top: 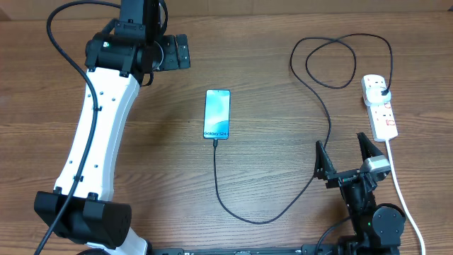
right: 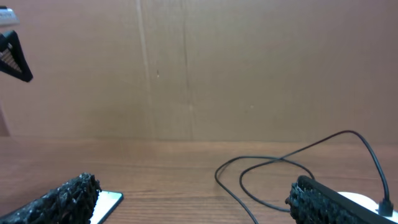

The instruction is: Plug charger to phone and switch on socket

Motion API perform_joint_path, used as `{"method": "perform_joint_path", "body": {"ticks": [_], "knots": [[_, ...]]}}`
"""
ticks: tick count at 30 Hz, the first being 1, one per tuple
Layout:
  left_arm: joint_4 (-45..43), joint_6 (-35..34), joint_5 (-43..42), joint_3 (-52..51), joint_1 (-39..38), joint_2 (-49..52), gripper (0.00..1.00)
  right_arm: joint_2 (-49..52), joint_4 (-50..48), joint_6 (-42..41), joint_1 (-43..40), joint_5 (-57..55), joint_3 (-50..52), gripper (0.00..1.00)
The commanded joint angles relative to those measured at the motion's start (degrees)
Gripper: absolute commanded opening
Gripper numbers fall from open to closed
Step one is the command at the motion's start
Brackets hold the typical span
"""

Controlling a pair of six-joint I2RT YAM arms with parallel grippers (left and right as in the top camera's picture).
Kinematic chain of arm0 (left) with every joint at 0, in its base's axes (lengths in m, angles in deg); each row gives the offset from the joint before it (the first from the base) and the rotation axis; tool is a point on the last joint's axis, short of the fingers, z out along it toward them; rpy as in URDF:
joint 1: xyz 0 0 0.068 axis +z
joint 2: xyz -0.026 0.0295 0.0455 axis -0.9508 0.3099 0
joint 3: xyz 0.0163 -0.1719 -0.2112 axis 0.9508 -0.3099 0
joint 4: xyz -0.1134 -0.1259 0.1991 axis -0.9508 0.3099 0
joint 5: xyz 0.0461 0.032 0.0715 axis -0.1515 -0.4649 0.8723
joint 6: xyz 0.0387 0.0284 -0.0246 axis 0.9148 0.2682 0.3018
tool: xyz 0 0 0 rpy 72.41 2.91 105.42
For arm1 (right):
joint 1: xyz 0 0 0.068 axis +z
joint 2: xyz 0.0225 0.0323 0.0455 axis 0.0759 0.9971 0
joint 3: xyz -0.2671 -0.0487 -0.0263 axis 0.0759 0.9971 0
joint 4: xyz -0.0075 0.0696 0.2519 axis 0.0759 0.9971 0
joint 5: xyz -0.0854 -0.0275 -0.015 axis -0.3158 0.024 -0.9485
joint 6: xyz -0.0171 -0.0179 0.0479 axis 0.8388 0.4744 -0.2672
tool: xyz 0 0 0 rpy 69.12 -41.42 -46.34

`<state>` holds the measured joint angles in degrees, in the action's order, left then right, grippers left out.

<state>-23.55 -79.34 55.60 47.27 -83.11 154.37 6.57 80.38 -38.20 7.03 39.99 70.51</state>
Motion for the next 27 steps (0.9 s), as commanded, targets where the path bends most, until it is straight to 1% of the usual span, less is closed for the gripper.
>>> {"method": "perform_joint_path", "body": {"ticks": [1, 6, 11, 14, 15, 27], "knots": [[-0.04, -0.57, 0.48, -0.20, 0.31, -0.09, 1.00, -0.68, -2.08, 0.70, 0.26, -1.07, 2.03, 1.00], [-0.04, -0.57, 0.48, -0.20, 0.31, -0.09, 1.00, -0.68, -0.28, 0.72, 0.26, -2.01, 2.47, 1.00], [-0.04, -0.57, 0.48, -0.20, 0.31, -0.09, 1.00, -0.68, 6.62, 0.96, 0.26, -2.21, 2.45, 1.00], [-0.04, -0.57, 0.48, -0.20, 0.31, -0.09, 1.00, -0.68, 6.62, 5.84, 0.26, -2.56, 2.45, 1.00], [-0.04, -0.57, 0.48, -0.20, 0.31, -0.09, 1.00, -0.68, 6.64, 6.19, 0.26, -2.64, 2.45, 1.00], [-0.04, -0.57, 0.48, -0.20, 0.31, -0.09, 1.00, -0.68, 6.86, 4.57, 0.26, -4.07, 2.43, 1.00]]}}
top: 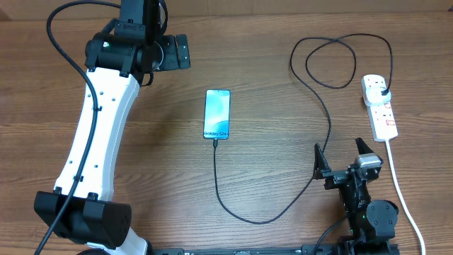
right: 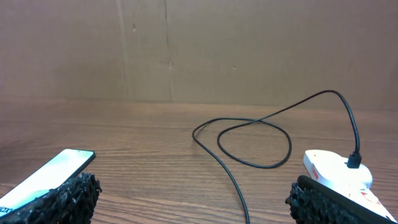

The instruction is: Plug charger to phone and switch on socket

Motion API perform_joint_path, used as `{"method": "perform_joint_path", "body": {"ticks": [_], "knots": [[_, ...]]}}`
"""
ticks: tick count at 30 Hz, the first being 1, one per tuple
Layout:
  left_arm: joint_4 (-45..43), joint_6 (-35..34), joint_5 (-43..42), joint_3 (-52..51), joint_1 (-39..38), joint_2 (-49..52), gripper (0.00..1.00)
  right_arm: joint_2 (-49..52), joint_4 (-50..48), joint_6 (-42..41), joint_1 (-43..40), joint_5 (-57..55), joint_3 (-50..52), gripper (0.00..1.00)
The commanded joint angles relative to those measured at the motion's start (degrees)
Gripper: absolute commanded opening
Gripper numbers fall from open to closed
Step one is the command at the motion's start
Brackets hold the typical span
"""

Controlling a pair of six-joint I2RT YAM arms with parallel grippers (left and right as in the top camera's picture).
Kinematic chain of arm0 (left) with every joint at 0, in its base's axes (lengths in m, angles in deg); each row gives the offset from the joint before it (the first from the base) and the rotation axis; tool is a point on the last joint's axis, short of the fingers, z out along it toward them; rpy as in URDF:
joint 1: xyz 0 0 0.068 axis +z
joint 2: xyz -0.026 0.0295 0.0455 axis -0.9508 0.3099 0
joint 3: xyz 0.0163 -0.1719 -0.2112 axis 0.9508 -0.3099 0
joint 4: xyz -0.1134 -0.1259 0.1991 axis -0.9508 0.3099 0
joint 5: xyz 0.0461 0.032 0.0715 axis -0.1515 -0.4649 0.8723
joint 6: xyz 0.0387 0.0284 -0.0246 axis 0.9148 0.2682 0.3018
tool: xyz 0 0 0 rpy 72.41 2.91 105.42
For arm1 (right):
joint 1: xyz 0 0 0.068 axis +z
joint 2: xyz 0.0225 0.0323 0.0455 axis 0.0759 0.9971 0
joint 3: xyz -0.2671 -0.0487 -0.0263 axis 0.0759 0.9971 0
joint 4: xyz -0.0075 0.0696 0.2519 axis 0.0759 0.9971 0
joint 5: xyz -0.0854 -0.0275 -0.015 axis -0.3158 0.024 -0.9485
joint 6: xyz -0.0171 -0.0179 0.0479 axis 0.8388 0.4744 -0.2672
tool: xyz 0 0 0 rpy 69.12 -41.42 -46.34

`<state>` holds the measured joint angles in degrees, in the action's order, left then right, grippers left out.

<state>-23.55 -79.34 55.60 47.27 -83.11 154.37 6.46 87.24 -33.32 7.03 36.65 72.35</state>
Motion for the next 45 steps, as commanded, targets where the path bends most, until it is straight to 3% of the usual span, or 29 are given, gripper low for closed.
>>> {"method": "perform_joint_path", "body": {"ticks": [1, 33, 40, 45], "knots": [[-0.04, -0.57, 0.48, -0.20, 0.31, -0.09, 1.00, -0.57, 0.00, -0.31, 0.26, -0.70, 0.59, 1.00], [0.09, -0.55, 0.55, -0.20, 0.28, -0.09, 1.00, -0.57, -0.20, -0.28, 0.26, -0.70, 0.59, 1.00], [4.72, -0.79, 0.35, -0.46, 0.28, -1.92, 1.00, -0.57, -0.20, -0.28, 0.26, -0.70, 0.59, 1.00], [3.10, -0.79, -0.31, -9.25, 0.35, -9.31, 1.00, -0.57, -0.20, -0.28, 0.26, -0.70, 0.59, 1.00]]}}
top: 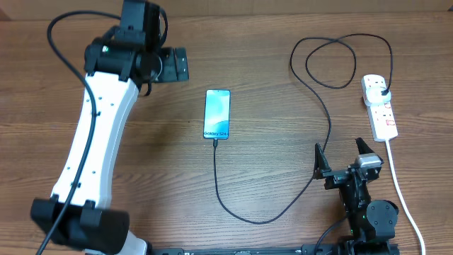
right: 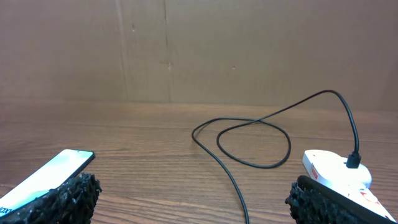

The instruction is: Plug charger to phone and switch on socket

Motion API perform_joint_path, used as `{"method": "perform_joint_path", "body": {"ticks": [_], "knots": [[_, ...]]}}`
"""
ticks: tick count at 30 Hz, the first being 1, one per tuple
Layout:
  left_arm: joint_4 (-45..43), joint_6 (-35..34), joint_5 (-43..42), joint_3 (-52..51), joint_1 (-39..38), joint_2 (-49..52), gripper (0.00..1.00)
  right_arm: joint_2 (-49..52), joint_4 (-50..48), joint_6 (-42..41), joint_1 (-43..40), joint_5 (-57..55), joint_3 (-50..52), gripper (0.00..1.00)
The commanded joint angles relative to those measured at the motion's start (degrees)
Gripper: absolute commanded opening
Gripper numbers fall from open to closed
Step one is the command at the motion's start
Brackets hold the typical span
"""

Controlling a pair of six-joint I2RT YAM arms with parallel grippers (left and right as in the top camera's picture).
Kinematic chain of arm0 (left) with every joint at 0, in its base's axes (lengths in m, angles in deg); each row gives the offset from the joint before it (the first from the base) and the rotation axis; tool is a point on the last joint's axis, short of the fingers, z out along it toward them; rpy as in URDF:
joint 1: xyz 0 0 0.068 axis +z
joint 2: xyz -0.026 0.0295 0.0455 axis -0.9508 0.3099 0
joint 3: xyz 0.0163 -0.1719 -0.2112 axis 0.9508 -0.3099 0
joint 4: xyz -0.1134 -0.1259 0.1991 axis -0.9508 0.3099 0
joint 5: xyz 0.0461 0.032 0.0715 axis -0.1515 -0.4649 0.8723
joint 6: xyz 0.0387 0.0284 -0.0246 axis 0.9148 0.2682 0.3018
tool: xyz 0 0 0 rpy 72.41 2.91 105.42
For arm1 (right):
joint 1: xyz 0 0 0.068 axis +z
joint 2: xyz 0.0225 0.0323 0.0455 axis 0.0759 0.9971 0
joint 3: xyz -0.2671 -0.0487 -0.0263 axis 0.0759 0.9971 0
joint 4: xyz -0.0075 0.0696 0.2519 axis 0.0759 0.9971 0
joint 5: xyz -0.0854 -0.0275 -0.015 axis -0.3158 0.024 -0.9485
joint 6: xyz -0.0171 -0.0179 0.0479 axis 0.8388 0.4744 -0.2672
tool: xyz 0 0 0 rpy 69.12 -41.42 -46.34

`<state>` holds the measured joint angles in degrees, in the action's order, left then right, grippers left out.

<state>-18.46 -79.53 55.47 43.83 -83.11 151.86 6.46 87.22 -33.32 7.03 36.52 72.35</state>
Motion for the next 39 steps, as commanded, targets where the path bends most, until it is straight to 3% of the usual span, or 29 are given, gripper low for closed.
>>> {"method": "perform_joint_path", "body": {"ticks": [1, 4, 14, 20, 29, 39], "knots": [[-4.02, -0.55, 0.00, -9.07, 0.46, -8.96, 1.00, -0.57, -0.17, -0.28, 0.26, -0.57, 0.59, 1.00], [-8.85, -0.55, -0.04, -19.23, 0.90, -16.28, 1.00, -0.57, -0.17, -0.28, 0.26, -0.57, 0.59, 1.00], [-11.43, 2.03, 2.40, -36.20, 3.19, -33.97, 1.00, -0.57, -0.17, -0.28, 0.26, -0.57, 0.59, 1.00], [-15.91, 1.99, -2.21, -48.74, 8.72, -45.48, 1.00, -0.57, -0.17, -0.28, 0.26, -0.57, 0.59, 1.00], [-13.16, 2.54, -3.02, -54.27, 15.72, -62.23, 1.00, -0.57, -0.17, -0.28, 0.26, -0.57, 0.59, 1.00], [-9.68, 2.62, -3.65, -55.12, 15.76, -63.34, 1.00, -0.57, -0.17, -0.28, 0.26, -0.57, 0.59, 1.00]]}}
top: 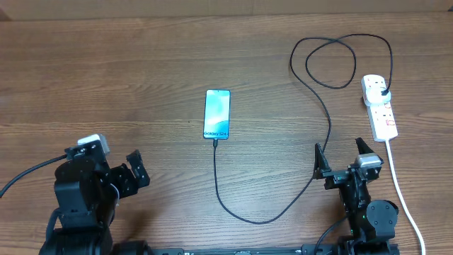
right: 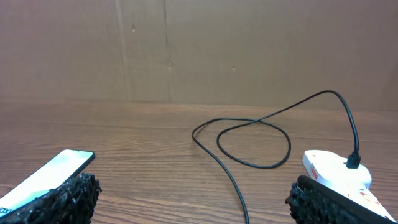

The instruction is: Plug charger to phone and switch on socket

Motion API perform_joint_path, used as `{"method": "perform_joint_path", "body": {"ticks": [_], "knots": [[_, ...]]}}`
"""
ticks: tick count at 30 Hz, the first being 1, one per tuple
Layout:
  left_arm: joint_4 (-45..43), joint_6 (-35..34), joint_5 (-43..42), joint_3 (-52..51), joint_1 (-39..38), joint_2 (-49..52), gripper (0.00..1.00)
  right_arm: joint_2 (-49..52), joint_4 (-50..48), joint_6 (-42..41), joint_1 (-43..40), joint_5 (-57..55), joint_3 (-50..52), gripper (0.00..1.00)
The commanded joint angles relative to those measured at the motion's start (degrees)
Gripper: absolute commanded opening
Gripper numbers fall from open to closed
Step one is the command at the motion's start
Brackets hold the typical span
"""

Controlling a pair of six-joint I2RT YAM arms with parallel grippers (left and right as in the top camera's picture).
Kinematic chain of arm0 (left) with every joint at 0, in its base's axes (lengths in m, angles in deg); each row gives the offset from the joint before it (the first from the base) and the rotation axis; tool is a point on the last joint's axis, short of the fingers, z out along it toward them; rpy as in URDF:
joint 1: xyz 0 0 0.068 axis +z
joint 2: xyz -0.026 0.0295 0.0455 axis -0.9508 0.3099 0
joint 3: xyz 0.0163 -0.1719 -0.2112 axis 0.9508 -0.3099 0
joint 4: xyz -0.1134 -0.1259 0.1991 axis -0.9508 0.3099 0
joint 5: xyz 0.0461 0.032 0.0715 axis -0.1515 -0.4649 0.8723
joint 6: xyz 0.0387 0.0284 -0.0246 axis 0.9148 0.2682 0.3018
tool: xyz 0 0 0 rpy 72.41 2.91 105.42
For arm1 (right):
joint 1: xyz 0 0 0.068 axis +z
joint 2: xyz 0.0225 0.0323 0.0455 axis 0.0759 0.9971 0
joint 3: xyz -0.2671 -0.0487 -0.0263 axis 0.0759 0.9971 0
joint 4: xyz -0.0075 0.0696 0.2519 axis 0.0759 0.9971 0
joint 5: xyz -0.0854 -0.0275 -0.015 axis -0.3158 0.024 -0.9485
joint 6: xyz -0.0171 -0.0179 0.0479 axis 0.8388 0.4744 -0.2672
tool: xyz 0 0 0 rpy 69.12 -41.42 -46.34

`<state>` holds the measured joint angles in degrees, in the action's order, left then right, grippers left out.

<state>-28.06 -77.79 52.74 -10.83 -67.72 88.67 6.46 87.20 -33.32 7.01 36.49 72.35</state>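
Note:
The phone [top: 217, 114] lies screen up and lit at the table's middle, its near corner also in the right wrist view [right: 53, 173]. The black charger cable [top: 215, 170] is plugged into the phone's near end, runs in a curve and a loop [right: 249, 140], and ends at a plug in the white socket strip [top: 379, 106] at far right [right: 336, 169]. My right gripper [top: 342, 157] rests wide open at the near right edge, holding nothing [right: 193, 202]. My left gripper [top: 106, 161] sits folded back at the near left, open and holding nothing.
The socket strip's white lead [top: 400, 191] runs toward the near edge just right of my right arm. A brown cardboard wall [right: 199, 50] stands behind the table. The bare wooden tabletop [top: 127, 85] spreads left of the phone.
My left arm was stretched out over the far left of the table; now it is folded back at the near left edge. Right gripper, phone, cable and strip have not moved.
At first my right gripper was tilted up toward the wall while my left arm reached over the far left. Then the right gripper sat lower, level with the table, and stayed there. The left arm is now drawn back. The cable stayed in the phone throughout.

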Motion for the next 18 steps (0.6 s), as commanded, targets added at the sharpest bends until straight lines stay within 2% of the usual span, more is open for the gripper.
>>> {"method": "perform_joint_path", "body": {"ticks": [1, 6, 11, 18], "knots": [[-0.09, 0.87, -0.92, -0.50, 0.37, -0.17, 1.00, -0.57, -0.15, -0.28, 0.28, -0.55, 0.59, 1.00], [-0.50, 0.90, -0.87, -1.03, 0.37, -3.54, 1.00, -0.57, -0.15, -0.28, 0.28, -0.55, 0.59, 1.00], [-6.62, 1.09, -1.51, -5.66, 0.35, -6.97, 1.00, -0.57, -0.15, -0.28, 0.28, -0.55, 0.59, 1.00], [-18.71, 9.29, -12.35, -12.15, 0.39, -9.46, 1.00, -0.57, -0.15, -0.28, 0.28, -0.55, 0.59, 1.00]]}}
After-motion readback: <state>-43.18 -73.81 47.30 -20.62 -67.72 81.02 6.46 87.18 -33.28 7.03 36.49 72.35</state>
